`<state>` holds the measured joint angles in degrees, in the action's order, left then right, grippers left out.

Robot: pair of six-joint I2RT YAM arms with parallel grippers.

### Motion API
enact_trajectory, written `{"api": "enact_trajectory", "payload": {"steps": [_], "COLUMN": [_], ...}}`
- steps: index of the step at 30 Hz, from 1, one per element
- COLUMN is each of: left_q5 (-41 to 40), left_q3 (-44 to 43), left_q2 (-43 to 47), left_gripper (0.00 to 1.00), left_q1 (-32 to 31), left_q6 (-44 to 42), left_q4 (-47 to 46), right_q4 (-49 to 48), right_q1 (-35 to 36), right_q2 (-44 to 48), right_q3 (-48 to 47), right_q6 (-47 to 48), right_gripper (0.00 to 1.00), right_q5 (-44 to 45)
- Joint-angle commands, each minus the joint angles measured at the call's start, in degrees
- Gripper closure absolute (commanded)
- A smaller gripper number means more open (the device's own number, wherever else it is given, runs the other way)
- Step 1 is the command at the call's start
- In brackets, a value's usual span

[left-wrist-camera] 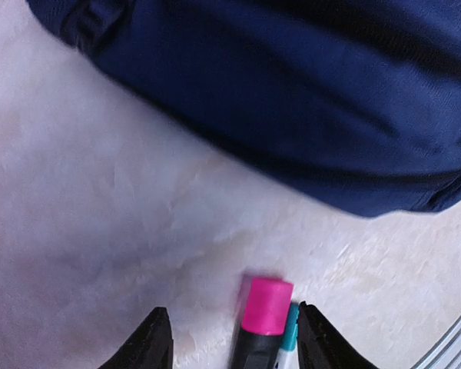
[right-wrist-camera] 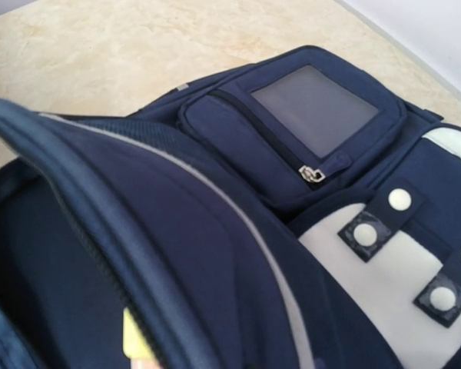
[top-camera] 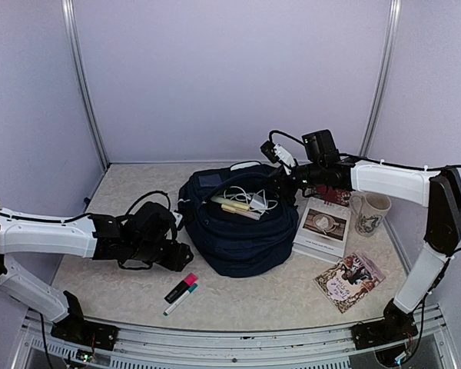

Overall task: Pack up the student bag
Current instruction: Pick up the pen at the center of the board.

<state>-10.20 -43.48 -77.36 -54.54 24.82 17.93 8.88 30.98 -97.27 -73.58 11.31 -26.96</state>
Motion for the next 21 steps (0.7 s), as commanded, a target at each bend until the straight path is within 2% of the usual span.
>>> {"api": "enact_trajectory", "payload": {"steps": [1, 4, 7, 9, 11, 17, 21], "left_q5": [2.88, 0.51, 1.45, 1.68, 1.23, 1.03, 1.62], "left_q3": [2.81, 2.97, 2.71, 1.95, 1.14, 1.63, 1.9], "left_q2": [0.82, -0.72, -4.0, -6.6, -8.36, -8.68, -9.28], "left_gripper": [0.48, 0.48, 0.49, 0.59, 0.64, 0.63, 0.56], "left_q1": [-3.07, -5.53, -5.79, -6.17, -6.72, -6.95, -7.33], "left_q6": [13.24, 12.81, 11.09, 10.17, 9.84, 9.59, 8.6], "left_q4": [5.62, 8.17, 7.56, 7.33, 7.42, 6.97, 7.35], "right_q4": [-1.57, -1.25, -1.51, -1.29, -1.22, -1.18, -1.25], "right_q1": [-0.31, -0.29, -0.31, -0.31, -0.31, -0.31, -0.31], "right_q2": [-0.25, -0.37, -0.35, -0.24, 0.01, 0.42, 0.32], "right_q3": [-3.05, -3.05, -2.68, -2.63, -2.33, -2.02, -1.82], "right_q6": [0.29, 0.39, 0.33, 0.27, 0.44, 1.02, 1.0], "right_gripper": [1.0, 1.0, 1.0, 1.0, 1.0, 1.0, 1.0], "right_q5": [-0.81, -1.15, -0.66, -0.7, -0.61, -0.55, -0.63]}}
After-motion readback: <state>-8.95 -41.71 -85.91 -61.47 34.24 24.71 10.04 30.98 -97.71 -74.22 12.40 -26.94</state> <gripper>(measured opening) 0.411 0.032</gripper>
